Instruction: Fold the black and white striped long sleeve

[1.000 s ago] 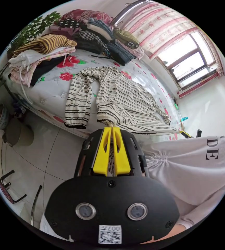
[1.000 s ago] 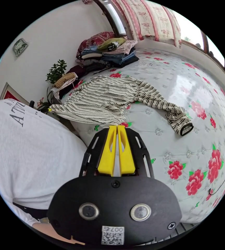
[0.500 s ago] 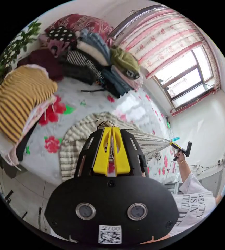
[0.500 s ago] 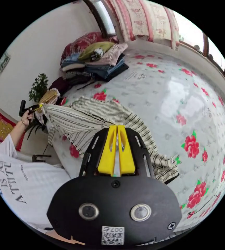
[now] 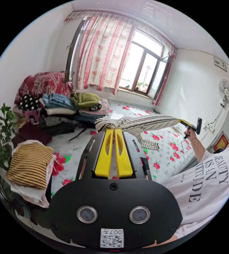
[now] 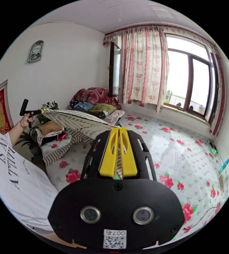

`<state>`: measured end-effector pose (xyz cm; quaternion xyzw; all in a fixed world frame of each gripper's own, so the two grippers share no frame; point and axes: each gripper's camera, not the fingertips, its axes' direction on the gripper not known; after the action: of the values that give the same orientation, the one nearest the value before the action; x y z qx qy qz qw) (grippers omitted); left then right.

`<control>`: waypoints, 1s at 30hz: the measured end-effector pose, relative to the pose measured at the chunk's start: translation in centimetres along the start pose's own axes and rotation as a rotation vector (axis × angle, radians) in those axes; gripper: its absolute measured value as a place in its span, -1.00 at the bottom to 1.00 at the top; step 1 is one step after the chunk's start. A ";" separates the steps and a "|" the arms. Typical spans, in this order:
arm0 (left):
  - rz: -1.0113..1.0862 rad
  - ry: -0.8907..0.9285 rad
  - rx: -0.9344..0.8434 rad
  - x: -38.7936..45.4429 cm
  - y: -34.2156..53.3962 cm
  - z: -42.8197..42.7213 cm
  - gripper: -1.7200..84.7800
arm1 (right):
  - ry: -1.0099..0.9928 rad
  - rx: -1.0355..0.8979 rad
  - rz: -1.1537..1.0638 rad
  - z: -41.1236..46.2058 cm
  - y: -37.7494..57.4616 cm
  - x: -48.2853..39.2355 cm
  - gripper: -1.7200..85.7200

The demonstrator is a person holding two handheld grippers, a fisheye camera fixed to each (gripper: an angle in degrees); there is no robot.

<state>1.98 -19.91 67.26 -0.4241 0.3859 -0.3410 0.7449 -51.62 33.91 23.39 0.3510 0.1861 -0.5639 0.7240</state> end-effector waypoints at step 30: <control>-0.529 0.022 -0.602 -8.9 34.3 14.3 -0.97 | -0.173 -0.833 0.276 9.9 28.7 -3.3 -0.97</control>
<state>16.39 6.76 44.00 -0.7047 0.3539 -0.3973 0.4695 -26.62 32.38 40.92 0.0025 0.2875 -0.3662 0.8850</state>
